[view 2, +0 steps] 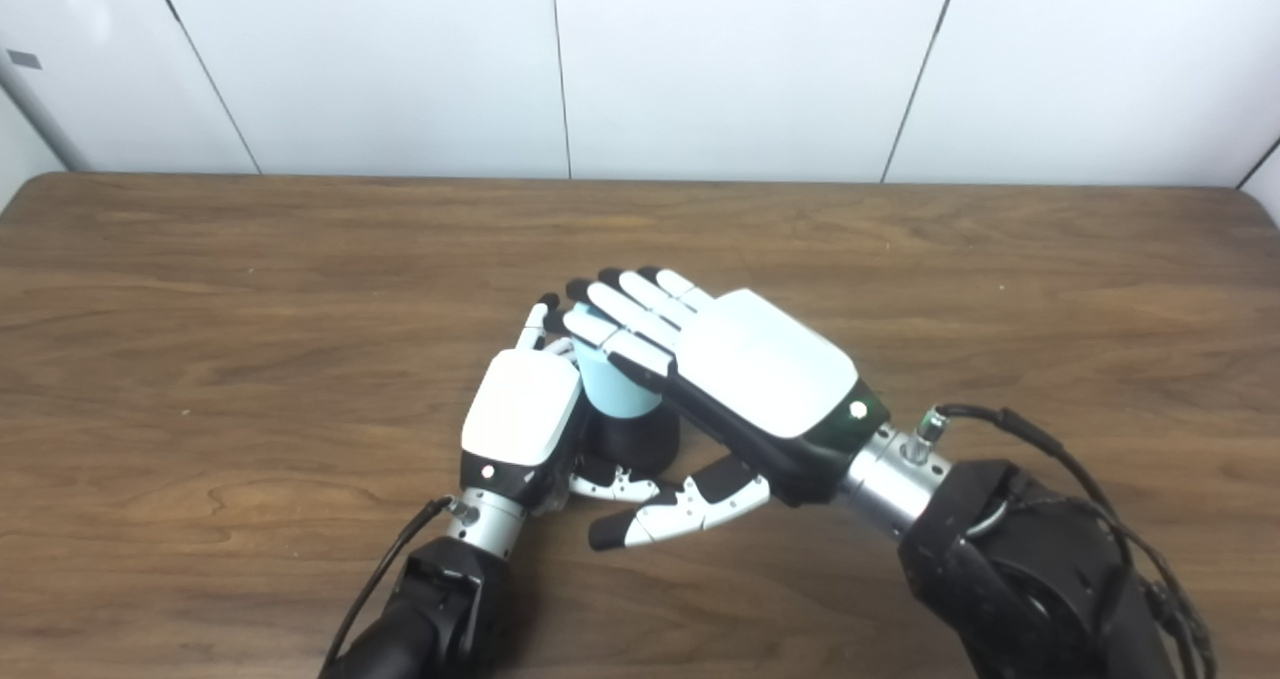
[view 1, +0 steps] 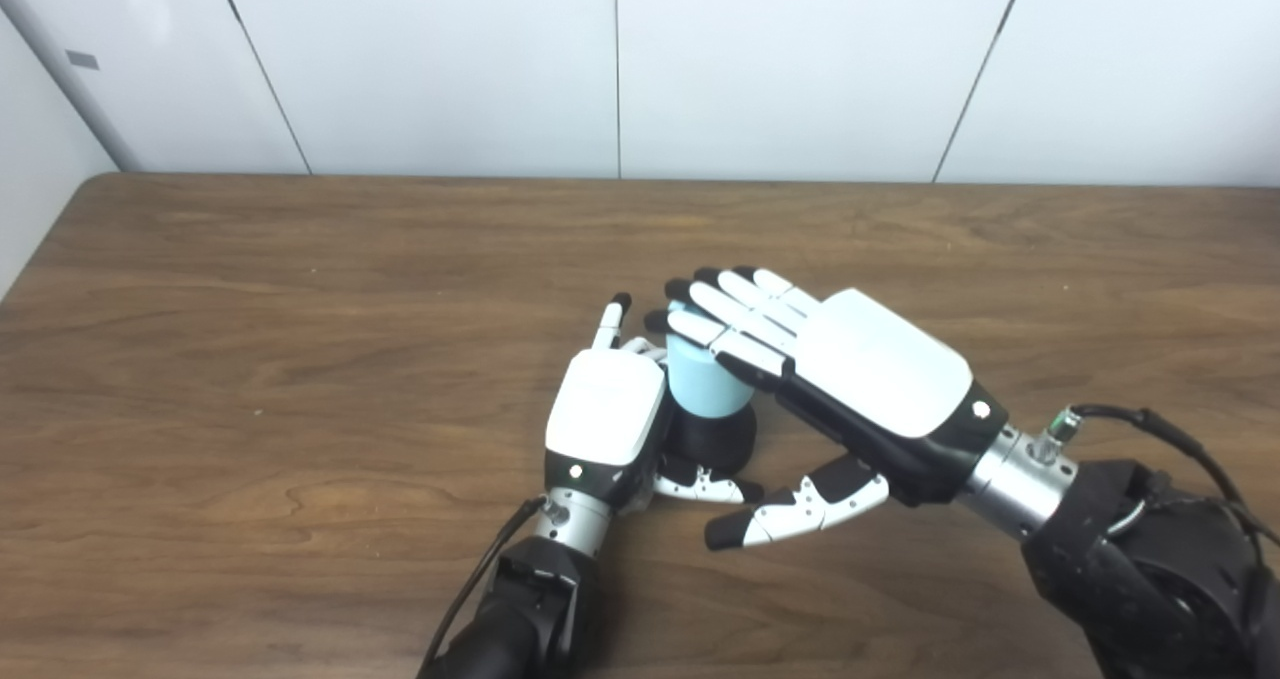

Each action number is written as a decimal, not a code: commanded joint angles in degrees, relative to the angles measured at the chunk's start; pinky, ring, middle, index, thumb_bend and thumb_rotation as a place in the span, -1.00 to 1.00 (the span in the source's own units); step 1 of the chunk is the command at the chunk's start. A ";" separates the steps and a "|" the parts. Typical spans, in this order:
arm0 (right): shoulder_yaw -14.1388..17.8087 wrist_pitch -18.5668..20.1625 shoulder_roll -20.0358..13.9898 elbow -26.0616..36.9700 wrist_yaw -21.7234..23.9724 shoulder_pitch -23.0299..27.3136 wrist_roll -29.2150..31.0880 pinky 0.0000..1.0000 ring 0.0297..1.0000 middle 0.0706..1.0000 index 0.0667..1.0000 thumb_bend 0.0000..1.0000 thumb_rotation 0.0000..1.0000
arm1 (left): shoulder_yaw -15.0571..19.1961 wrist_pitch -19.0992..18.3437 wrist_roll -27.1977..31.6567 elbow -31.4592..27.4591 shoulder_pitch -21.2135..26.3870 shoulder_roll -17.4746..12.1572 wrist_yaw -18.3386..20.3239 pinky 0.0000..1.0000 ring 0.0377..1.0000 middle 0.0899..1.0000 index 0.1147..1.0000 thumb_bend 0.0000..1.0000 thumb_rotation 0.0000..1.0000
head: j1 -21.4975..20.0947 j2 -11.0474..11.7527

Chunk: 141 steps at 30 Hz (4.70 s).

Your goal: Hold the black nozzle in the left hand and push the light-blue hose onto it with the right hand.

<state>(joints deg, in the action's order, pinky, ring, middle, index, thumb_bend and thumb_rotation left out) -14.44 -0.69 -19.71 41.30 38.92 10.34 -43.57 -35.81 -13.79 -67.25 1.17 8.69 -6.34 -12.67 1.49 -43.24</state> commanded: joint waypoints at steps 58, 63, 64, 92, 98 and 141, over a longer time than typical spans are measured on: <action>-2.17 -5.44 -3.41 -10.19 -11.28 -7.52 1.72 0.79 0.86 0.79 0.73 0.10 0.65 | -2.07 -0.03 -0.60 1.97 -6.41 -1.73 4.03 1.00 0.25 -0.18 -0.08 0.04 -1.00 | -0.50 -1.33; -2.50 -4.89 -3.78 -10.12 -10.83 -7.46 1.64 0.78 0.80 0.75 0.73 0.09 0.64 | -2.04 -0.02 -0.30 1.87 -6.35 -1.71 4.42 1.00 0.25 -0.19 -0.07 0.04 -1.00 | -0.62 -1.40; -2.55 -4.85 -3.84 -10.15 -10.86 -7.46 1.71 0.77 0.79 0.75 0.73 0.09 0.64 | -2.04 -0.02 -0.30 1.86 -6.33 -1.71 4.47 1.00 0.25 -0.19 -0.07 0.04 -1.00 | -0.62 -1.40; -3.84 -4.73 -4.31 -10.79 -11.00 -8.20 0.52 0.76 0.81 0.74 0.68 0.14 0.80 | -2.13 -0.34 -0.60 1.89 -6.06 -1.52 4.42 1.00 0.24 -0.20 -0.08 0.04 -1.00 | -0.77 -1.81; -3.79 -4.62 -4.41 -10.80 -11.07 -8.34 0.61 0.75 0.81 0.74 0.67 0.14 0.78 | -2.03 -0.20 -0.13 1.71 -6.09 -1.49 4.69 1.00 0.25 -0.17 -0.09 0.05 -1.00 | -0.77 -1.81; 8.24 4.78 1.38 0.20 -11.97 -2.54 12.31 0.69 0.88 0.89 0.84 -0.11 0.81 | 2.53 8.59 7.34 2.95 -6.55 -3.19 -4.82 0.89 0.44 0.37 0.40 0.64 -0.69 | 0.64 -0.40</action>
<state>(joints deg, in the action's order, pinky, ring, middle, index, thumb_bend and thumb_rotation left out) -6.73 4.33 -18.46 40.31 28.73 6.76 -30.97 -33.42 -6.20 -60.42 -0.25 7.05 -6.87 -15.57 2.11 -43.59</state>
